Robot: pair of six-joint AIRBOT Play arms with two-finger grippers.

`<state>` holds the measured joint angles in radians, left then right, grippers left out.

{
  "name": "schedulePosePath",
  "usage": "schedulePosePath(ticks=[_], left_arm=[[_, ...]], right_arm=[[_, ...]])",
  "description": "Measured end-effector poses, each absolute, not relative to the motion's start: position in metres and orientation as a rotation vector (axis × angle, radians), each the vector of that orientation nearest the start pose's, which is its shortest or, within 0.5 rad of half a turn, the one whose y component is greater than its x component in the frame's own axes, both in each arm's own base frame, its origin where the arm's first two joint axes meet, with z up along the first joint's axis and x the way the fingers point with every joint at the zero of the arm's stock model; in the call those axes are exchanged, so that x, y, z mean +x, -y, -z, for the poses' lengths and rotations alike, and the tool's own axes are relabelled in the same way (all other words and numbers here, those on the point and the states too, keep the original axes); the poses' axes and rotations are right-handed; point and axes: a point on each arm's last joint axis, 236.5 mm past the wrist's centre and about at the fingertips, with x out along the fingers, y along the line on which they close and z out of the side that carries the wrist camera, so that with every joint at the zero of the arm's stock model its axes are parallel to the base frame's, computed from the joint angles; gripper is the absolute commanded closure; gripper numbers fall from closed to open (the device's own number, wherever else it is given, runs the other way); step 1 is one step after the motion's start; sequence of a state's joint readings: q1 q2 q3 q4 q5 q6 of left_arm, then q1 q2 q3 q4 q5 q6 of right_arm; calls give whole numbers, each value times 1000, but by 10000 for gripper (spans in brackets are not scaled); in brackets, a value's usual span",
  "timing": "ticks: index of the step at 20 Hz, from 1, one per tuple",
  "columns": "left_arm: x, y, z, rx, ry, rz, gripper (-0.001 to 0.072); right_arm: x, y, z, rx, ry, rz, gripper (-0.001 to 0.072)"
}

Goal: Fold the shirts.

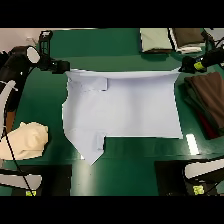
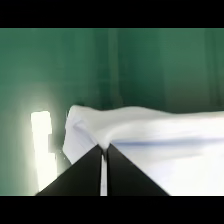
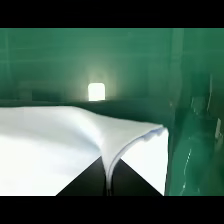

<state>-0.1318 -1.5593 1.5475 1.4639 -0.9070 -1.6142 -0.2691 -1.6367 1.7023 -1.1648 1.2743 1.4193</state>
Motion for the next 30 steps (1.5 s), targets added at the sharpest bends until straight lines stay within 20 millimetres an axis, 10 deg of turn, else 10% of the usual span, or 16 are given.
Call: schedulePosePath(ticks=[13,15,21,30], left_arm=[[442,97,44,-112,-1292,248,682],[439,98,48,-120,-1301,248,186],[437,89,0,-105,-1228,217,170],[305,69,-6,-104,-1351,172,170]], right_arm=[[422,45,21,313,-1316,-48,642],[418,45,24,315,-1313,-43,269],[412,53,-20,292,-1231,-37,269],[259,79,28,500,-1482,51,269]])
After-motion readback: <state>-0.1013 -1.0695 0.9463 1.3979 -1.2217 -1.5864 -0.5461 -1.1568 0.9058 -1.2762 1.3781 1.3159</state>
